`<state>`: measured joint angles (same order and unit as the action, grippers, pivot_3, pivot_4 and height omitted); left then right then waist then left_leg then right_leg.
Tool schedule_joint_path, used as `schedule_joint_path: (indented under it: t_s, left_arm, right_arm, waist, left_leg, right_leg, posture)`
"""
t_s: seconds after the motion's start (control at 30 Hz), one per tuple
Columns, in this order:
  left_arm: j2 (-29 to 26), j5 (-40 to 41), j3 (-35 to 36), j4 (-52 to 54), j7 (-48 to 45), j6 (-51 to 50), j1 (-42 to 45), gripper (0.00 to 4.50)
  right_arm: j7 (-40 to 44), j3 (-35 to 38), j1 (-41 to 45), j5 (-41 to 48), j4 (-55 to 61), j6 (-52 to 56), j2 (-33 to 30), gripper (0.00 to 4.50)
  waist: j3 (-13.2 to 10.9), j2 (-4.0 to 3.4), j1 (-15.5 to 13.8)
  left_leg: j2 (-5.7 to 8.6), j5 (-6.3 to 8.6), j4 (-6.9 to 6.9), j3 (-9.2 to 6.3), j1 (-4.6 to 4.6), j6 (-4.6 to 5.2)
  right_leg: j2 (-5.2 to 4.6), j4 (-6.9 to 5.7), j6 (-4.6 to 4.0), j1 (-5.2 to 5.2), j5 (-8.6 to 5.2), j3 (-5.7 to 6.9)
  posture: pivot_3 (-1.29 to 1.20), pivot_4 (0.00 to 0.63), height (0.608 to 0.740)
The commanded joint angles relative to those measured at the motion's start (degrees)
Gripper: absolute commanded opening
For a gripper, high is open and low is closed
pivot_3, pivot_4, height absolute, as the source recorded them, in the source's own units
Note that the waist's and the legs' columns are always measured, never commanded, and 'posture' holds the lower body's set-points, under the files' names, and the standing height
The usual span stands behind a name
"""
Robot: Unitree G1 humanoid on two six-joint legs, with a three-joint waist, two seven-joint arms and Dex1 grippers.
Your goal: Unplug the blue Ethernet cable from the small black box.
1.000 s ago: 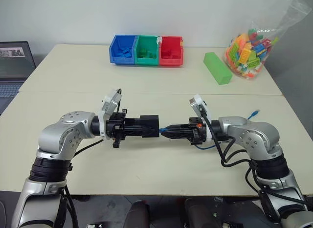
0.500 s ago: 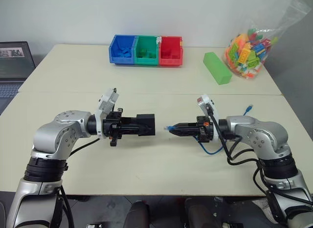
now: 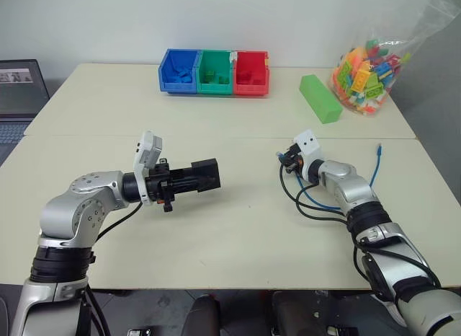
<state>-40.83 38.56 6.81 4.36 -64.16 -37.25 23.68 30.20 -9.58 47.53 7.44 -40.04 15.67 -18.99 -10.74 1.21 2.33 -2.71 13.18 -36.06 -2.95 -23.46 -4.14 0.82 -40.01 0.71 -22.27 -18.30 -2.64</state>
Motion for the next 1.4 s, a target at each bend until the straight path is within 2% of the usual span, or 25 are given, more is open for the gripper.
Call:
schedule_joint_path:
  t_s: [0.03, 0.13, 0.17, 0.2, 0.4, 0.53, 0.67, 0.73, 0.93, 1.17, 1.23, 1.4]
  left_arm:
    - [1.71, -2.44, 3.14, 0.64, 5.63, 4.28, 0.19, 0.79]
    - [5.19, -9.17, 4.76, -4.32, 15.54, 12.29, 1.99, 0.79]
    - [6.29, -10.8, 5.43, -5.97, 18.22, 14.74, 2.61, 0.79]
    - [7.18, -12.39, 6.0, -7.78, 20.62, 17.21, 3.14, 0.79]
    - [10.25, -21.68, 8.03, -18.71, 33.98, 28.5, 2.71, 0.79]
    - [10.86, -25.97, 8.09, -25.09, 38.79, 35.59, 1.61, 0.79]
    - [11.84, -26.55, 7.61, -29.35, 39.43, 37.95, 1.02, 0.79]
    - [12.31, -26.12, 7.9, -31.24, 39.3, 38.24, 1.12, 1.49]
    - [12.64, -24.52, 8.8, -33.85, 37.7, 38.69, 1.5, 2.61]
    - [12.29, -23.1, 9.8, -31.42, 37.19, 38.09, 0.09, 4.21]
    - [11.75, -22.72, 10.17, -27.66, 37.07, 36.81, -2.05, 4.49]
    - [8.49, -20.98, 12.19, -10.08, 36.7, 29.71, -12.74, 4.49]
  right_arm:
    - [5.72, 1.73, -0.39, 1.42, 5.07, 0.8, -1.34, 2.11]
    - [15.95, 0.97, -2.98, 4.65, 16.77, 2.38, -5.15, 2.73]
    - [17.89, 0.9, -3.64, 5.29, 19.83, 3.04, -5.96, 3.06]
    - [19.23, 0.97, -4.14, 6.21, 23.02, 4.14, -6.55, 3.16]
    - [21.68, -0.69, -5.69, 11.86, 41.71, 13.9, -5.51, 3.16]
    - [20.68, -3.2, -5.96, 11.28, 45.57, 16.6, -3.89, 3.16]
    - [20.87, -4.96, -5.64, 10.28, 45.6, 16.85, -3.33, 3.16]
    - [20.91, -5.53, -5.54, 9.67, 45.07, 16.46, -3.23, 3.19]
    - [20.99, -6.09, -5.81, 8.63, 44.85, 16.06, -3.03, 3.19]
    - [20.98, -6.05, -6.42, 8.43, 45.74, 16.61, -3.09, 3.19]
    - [20.85, -5.87, -6.81, 8.78, 46.46, 17.38, -3.11, 3.19]
    - [19.8, -4.8, -9.88, 9.43, 49.12, 19.2, -3.77, 3.19]
  waist:
    - [0.0, 0.0, -0.01]
    - [-0.03, -0.05, -0.47]
    - [-0.03, -0.06, -0.52]
    - [-0.03, -0.05, -0.54]
    - [-0.03, -0.05, -0.22]
    - [-0.03, -0.05, -0.59]
    - [-0.02, -0.04, -0.71]
    - [-0.01, -0.03, -0.93]
    - [-0.01, -0.02, -0.67]
    - [-0.01, -0.02, -0.63]
    - [-0.01, -0.02, -0.61]
    - [0.0, 0.0, -0.31]
  left_leg:
    - [0.0, 0.0, 0.0, 0.0, 0.0, 0.0]
    - [0.0, 0.0, -0.01, -0.04, 0.01, 0.0]
    - [0.01, 0.0, -0.02, -0.05, 0.0, 0.01]
    - [0.01, 0.0, -0.02, -0.05, 0.0, 0.01]
    - [-0.06, 0.01, -0.03, -0.06, 0.02, 0.01]
    - [-0.02, 0.0, -0.03, -0.14, 0.01, 0.01]
    - [0.09, 0.0, -0.11, -0.11, 0.0, 0.01]
    - [0.11, 0.0, -0.13, -0.14, -0.01, 0.01]
    - [0.06, 0.0, -0.13, -0.15, -0.02, 0.01]
    - [0.06, 0.0, -0.13, -0.16, -0.02, 0.01]
    - [0.06, 0.0, -0.13, -0.15, -0.02, 0.0]
    - [-0.01, 0.0, -0.09, -0.13, -0.02, 0.0]
  right_leg:
    - [0.0, -0.02, 0.0, 0.0, 0.0, 0.0]
    - [0.0, -0.05, 0.0, 0.0, 0.0, 0.04]
    - [0.0, -0.04, 0.0, 0.0, 0.0, 0.05]
    - [0.0, -0.04, 0.0, 0.0, 0.0, 0.05]
    - [-0.04, -0.06, 0.0, 0.0, 0.01, 0.03]
    - [-0.05, -0.08, 0.0, 0.01, 0.01, 0.13]
    - [-0.11, -0.07, 0.07, 0.05, 0.05, 0.12]
    - [-0.13, -0.07, 0.09, 0.07, 0.06, 0.16]
    - [-0.09, -0.08, 0.1, 0.06, 0.06, 0.18]
    - [-0.08, -0.09, 0.1, 0.06, 0.06, 0.18]
    - [-0.08, -0.1, 0.1, 0.06, 0.06, 0.18]
    - [-0.14, -0.06, 0.09, 0.05, 0.06, 0.12]
  posture:
    - [0.0, 0.15, 0.74]
    - [0.0, 0.15, 0.74]
    - [0.0, 0.15, 0.74]
    - [0.0, 0.15, 0.74]
    - [0.0, 0.15, 0.74]
    - [0.0, 0.15, 0.74]
    - [0.0, 0.15, 0.74]
    - [0.0, 0.15, 0.74]
    - [0.0, 0.15, 0.74]
    - [0.0, 0.15, 0.74]
    - [0.0, 0.15, 0.74]
    - [0.0, 0.15, 0.74]
